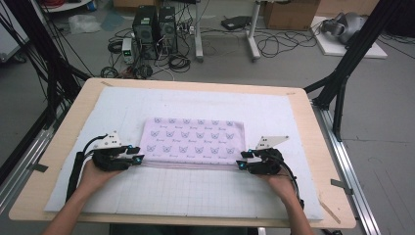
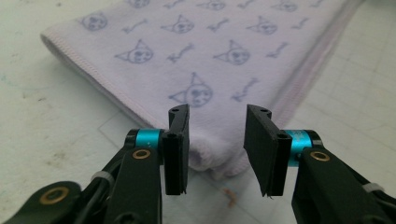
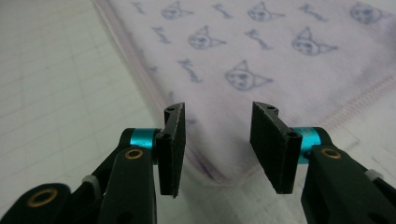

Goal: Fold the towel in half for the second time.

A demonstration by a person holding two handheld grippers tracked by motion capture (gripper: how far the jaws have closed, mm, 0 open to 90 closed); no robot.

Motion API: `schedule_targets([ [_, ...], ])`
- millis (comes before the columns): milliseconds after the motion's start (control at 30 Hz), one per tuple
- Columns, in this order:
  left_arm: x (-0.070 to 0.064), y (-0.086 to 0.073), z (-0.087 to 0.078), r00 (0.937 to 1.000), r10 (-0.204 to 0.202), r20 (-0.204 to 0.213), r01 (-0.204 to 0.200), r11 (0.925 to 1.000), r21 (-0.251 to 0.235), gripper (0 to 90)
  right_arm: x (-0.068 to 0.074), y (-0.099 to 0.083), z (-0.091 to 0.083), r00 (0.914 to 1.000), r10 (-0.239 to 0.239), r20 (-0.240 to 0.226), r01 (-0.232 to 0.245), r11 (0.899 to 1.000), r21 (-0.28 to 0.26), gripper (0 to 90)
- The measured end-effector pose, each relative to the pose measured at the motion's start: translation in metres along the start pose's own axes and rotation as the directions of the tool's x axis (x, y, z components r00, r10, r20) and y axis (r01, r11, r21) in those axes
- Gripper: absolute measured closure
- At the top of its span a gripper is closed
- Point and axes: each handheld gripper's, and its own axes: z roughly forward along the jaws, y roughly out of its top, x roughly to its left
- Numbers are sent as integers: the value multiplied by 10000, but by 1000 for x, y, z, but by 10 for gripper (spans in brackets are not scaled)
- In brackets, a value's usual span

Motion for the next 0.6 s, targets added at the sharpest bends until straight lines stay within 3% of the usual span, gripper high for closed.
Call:
schedule_targets([
  [67,-2,0,0,9999,154,25,-154,9998,118,602,3,0,-1,9997,-234,-106,232,9996,-147,551],
  [167,-2,-3,5,9998,192,-33,-190,9989,429,607,6,-4,2,9995,-257,-183,259,9996,135,554],
  [267,-2,-6,11,9983,480,-336,-451,9957,811,672,4,-8,5,9995,-207,-230,213,9995,225,647],
  [400,-4,-4,10,9961,713,-511,-674,9950,739,821,4,-7,4,9987,-486,-170,491,9983,328,867],
  [500,-5,-3,6,9952,785,-590,-749,9953,614,853,6,-5,2,9977,-647,-210,655,9971,399,878],
  [600,-9,1,0,9944,889,-579,-864,9953,445,858,5,-3,-5,9976,-659,-192,661,9978,100,881],
])
